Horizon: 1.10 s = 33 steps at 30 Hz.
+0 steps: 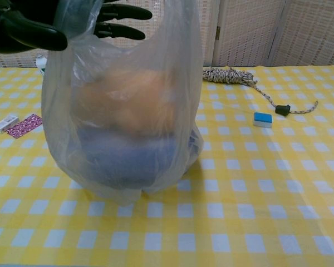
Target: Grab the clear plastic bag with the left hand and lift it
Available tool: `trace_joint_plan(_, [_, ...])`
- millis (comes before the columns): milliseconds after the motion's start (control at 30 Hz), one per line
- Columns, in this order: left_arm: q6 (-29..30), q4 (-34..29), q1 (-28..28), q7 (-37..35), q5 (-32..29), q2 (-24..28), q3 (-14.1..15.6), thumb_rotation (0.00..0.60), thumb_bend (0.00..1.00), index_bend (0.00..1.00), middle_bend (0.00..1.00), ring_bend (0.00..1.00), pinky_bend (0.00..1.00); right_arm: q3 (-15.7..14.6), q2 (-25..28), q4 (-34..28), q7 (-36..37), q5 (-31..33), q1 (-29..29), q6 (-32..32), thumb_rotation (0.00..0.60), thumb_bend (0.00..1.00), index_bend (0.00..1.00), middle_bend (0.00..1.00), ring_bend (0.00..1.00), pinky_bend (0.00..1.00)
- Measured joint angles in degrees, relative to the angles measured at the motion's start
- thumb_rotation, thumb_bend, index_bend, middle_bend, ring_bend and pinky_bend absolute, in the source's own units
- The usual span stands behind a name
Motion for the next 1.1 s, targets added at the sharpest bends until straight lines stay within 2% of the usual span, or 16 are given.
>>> trace_joint_plan(367, [-1.74, 0.12, -4.90, -6.98, 1.50, 0.25, 0.93, 0.600, 0.06, 0.05, 0.10, 0.04, 0.11, 0.05, -0.13, 0.09, -0.12, 0.15, 0.12, -0.16, 0.600, 0.33, 0.00, 0.00, 0.00, 0.00])
trace_joint_plan(600, [-3.42, -1.12, -6.52, -5.04, -0.46, -0.11, -0.22, 0.600, 0.06, 0.05, 0.09, 0.02, 0.09, -0.06, -0.12, 0.11, -0.06, 0.03, 0.25, -0.41, 0.600, 0.33, 0.00, 0.00, 0.00, 0.00])
trace_joint_plan(1100, [-3.71, -1.22, -8.92, -10.45, -3.27, -2.32, -1.80, 0.600, 0.06, 0.06, 0.09, 0.02, 0.10, -0.19, 0.13, 0.18, 0.61, -0.38, -0.09, 0.35, 0.600, 0.33, 0.00, 0.00, 0.00, 0.00])
